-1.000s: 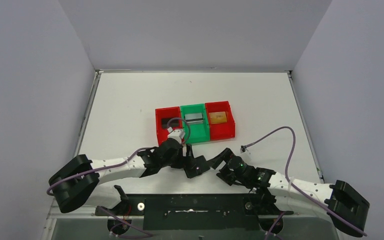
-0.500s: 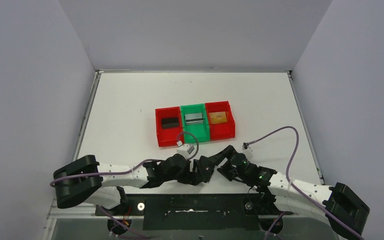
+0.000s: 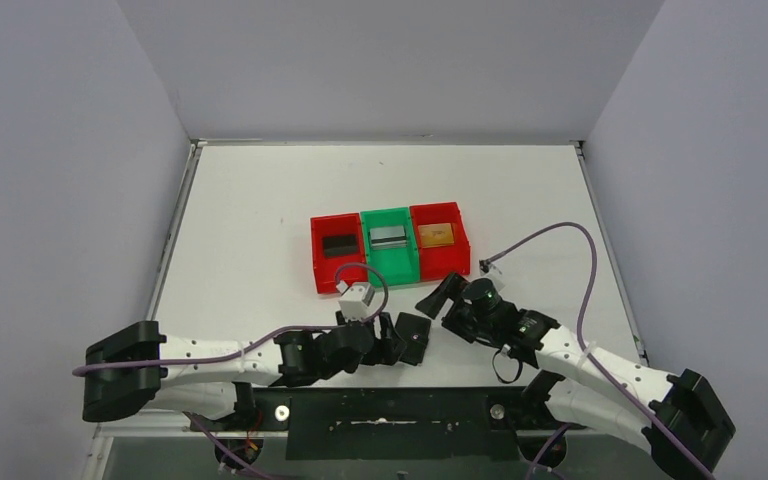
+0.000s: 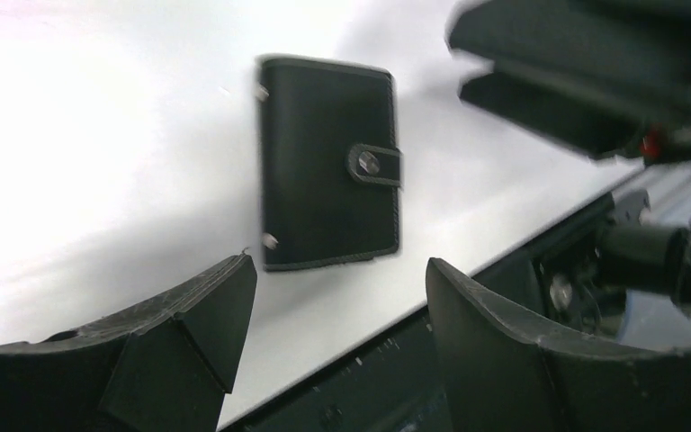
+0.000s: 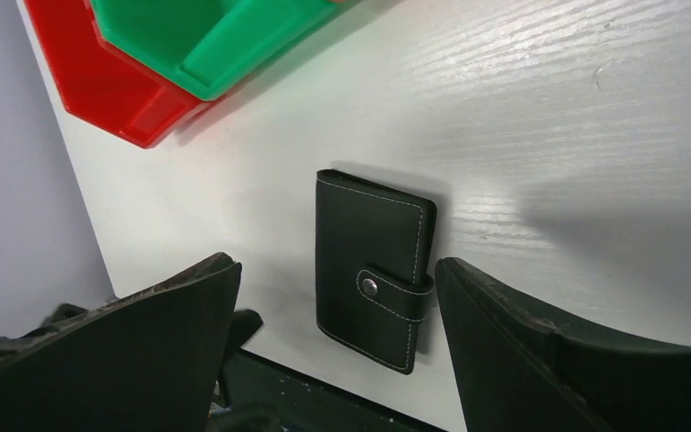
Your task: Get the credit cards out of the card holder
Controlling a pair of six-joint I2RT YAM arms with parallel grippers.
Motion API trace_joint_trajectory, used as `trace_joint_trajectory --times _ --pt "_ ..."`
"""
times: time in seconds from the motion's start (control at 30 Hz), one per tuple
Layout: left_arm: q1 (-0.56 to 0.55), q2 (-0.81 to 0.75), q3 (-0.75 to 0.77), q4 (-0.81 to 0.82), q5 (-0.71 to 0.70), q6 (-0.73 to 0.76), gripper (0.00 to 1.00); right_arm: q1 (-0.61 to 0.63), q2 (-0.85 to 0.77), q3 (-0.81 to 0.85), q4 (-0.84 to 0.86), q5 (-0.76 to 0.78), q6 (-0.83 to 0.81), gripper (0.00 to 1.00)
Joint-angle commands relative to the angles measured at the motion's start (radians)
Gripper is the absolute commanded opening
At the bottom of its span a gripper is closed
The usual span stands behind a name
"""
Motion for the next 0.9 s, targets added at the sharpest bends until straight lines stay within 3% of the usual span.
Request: trace_joint_trajectory --times 0.0,0.13,0.27,0.53,0.7,0.87 --pt "0.122 -0.019 0.023 -0.036 0.030 0.000 0.69 0.006 0.052 -0.031 0.033 -0.042 -0.043 0.81" --pt "0.208 -0.024 -0.024 0.054 0.170 0.005 0.68 0.013 0.134 -0.027 0.094 -0.060 -0.035 0.78" --pt "0.212 -0.001 -0.063 0.147 0.238 0.004 0.68 0.019 0.220 0.011 0.168 -0.116 -0.089 0.73" --pt "0.172 0.030 -0.112 0.213 0.270 -0.045 0.66 0.087 0.427 0.230 0.121 -0.176 -0.254 0.68" --pt "0.167 0.002 -0.122 0.217 0.264 -0.043 0.64 0.139 0.460 0.383 -0.150 0.034 -0.292 0.70" --pt "0.164 -0.041 -0.136 0.128 0.199 -0.105 0.59 0.182 0.423 0.403 -0.342 0.249 -0.139 0.72"
